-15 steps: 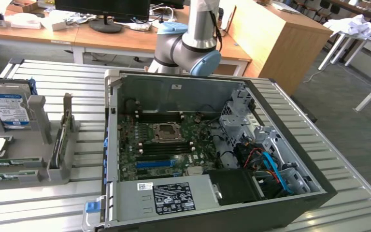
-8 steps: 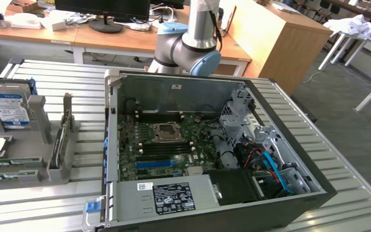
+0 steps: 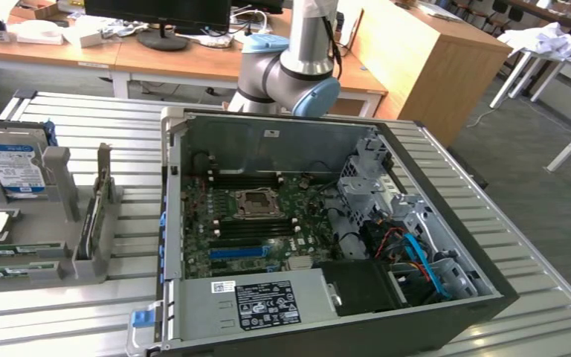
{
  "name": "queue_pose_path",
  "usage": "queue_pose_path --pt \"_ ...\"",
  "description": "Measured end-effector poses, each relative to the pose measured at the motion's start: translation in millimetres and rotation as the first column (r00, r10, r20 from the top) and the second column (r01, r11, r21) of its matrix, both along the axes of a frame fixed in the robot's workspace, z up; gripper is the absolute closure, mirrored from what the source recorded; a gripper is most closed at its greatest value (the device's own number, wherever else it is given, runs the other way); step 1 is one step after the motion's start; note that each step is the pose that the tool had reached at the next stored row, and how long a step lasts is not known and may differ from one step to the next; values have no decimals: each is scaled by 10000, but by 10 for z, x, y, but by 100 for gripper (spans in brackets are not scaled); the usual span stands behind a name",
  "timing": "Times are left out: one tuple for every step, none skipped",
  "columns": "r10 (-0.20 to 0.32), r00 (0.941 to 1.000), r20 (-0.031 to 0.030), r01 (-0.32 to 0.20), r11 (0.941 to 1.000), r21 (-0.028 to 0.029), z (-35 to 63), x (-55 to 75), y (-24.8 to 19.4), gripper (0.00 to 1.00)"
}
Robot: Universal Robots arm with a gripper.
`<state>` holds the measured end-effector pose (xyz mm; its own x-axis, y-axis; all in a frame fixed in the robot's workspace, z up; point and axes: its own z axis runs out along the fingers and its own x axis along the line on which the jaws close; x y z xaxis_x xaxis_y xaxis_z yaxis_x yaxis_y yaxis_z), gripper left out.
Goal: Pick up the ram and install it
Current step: 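Pick up the ram and move it above insertion slot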
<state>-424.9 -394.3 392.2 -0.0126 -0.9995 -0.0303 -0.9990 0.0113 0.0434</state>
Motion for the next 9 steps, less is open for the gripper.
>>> queue_pose_path --pt "0 10000 0 0 10000 0 0 0 0 64" --pt "0 10000 0 0 10000 0 0 0 0 64" --pt "0 10000 0 0 10000 0 0 0 0 64" --pt "0 10000 1 0 10000 0 0 0 0 64" --pt "0 10000 1 0 10000 1 -1 -1 -1 64" --pt "-1 10000 2 1 10000 1 -1 -3 -5 64" --pt "-1 10000 1 1 10000 1 -1 -5 -12 64" --pt "0 10000 0 0 10000 0 0 -7 -19 64" --pt "1 10000 0 -1 10000 0 0 -9 -26 64"
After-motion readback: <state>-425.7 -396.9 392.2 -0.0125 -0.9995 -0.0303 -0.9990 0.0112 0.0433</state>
